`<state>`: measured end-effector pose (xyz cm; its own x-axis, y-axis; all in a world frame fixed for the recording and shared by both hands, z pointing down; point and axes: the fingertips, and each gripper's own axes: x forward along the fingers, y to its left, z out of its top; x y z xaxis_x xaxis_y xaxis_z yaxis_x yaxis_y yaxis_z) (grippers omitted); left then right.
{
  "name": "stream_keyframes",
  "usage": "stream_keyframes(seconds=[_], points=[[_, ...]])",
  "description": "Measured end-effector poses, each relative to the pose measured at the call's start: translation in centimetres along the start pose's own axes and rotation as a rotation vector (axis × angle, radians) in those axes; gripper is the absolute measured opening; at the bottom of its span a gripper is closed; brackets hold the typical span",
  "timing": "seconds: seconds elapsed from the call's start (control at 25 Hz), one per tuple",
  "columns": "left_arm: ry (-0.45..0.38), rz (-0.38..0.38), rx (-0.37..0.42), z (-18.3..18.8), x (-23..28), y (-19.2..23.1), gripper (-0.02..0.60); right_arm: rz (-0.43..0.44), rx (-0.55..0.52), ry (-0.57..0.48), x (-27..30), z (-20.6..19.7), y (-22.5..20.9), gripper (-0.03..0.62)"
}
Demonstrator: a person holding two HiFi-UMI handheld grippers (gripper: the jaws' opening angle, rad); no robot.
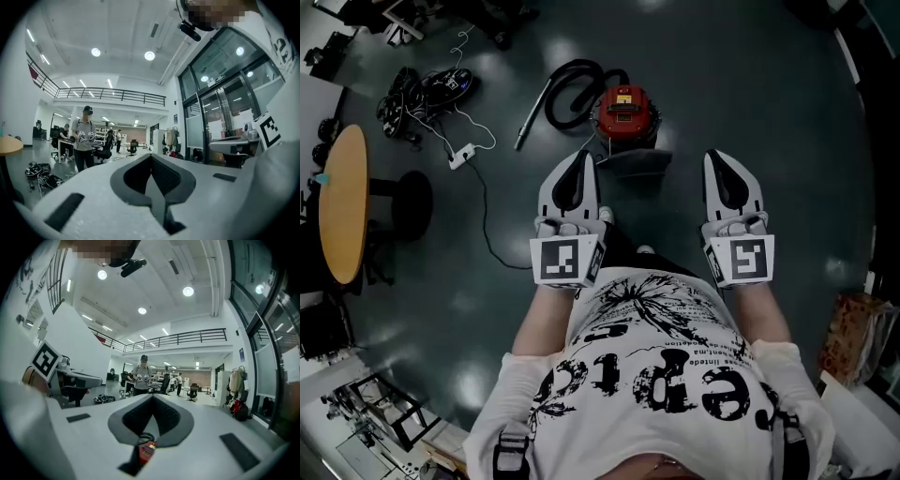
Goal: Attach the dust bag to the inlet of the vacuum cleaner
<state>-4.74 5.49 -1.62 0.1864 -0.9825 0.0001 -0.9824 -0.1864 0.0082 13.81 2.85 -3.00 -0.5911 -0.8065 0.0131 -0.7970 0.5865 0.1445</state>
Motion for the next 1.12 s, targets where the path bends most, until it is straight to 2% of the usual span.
stream_keyframes(seconds=[0.08,0.24,0.8,1.12], points=[[-0.01,-0.004,0.026,0.4,-0.4,-0.4,0.005,0.006,-0.001,-0.004,-0.3,0.1,0.3,0.002],[-0.009,-0.005,0.009,0.3,-0.9,-1.1,0.005,0.013,0.004,0.004,-0.7,-0.5,0.6,0.002],[0.021,-0.04,0.035,-0.1,-1.2,-2.3,0.005,-0.025,0.045,0.055,-1.9,-2.0,0.0,0.002],[0.05,-0.043,0.022,-2.0,-0.4,-2.7,0.005,-0.034,0.063,0.066,-1.8,-3.9,-0.7,0.002]])
